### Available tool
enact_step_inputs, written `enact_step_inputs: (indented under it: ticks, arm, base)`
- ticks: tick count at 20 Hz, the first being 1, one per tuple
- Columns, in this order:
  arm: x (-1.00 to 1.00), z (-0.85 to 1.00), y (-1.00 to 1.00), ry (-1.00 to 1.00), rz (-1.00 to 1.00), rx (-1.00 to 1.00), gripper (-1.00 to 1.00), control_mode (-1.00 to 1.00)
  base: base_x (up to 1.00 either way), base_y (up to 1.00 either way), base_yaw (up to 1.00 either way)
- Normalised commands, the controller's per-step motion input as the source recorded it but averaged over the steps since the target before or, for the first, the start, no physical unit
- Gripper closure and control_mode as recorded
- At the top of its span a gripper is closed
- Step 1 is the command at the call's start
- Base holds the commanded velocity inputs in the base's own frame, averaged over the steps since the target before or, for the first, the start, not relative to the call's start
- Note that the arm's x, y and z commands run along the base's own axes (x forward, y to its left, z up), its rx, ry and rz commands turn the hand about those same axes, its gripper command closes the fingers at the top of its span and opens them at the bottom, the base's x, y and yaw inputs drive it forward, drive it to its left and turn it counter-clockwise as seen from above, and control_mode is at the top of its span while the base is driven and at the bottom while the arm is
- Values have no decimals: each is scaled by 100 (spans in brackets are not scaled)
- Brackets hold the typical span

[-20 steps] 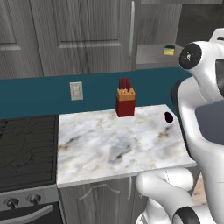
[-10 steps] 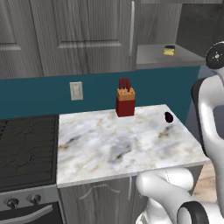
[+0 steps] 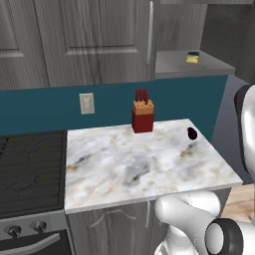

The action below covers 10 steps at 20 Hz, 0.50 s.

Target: Pick the sponge and sponge from the cabinet and place them on the counter.

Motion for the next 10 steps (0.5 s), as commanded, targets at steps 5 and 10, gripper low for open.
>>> enact_step_inputs:
  ticks: [5,10]
  arm:
    - [0,0,-43,-3,0,4,-100,-100]
    - [0,-1,-47,-3,0,5,-100,-100]
  base:
    - [0,0,0]
    - [0,0,0]
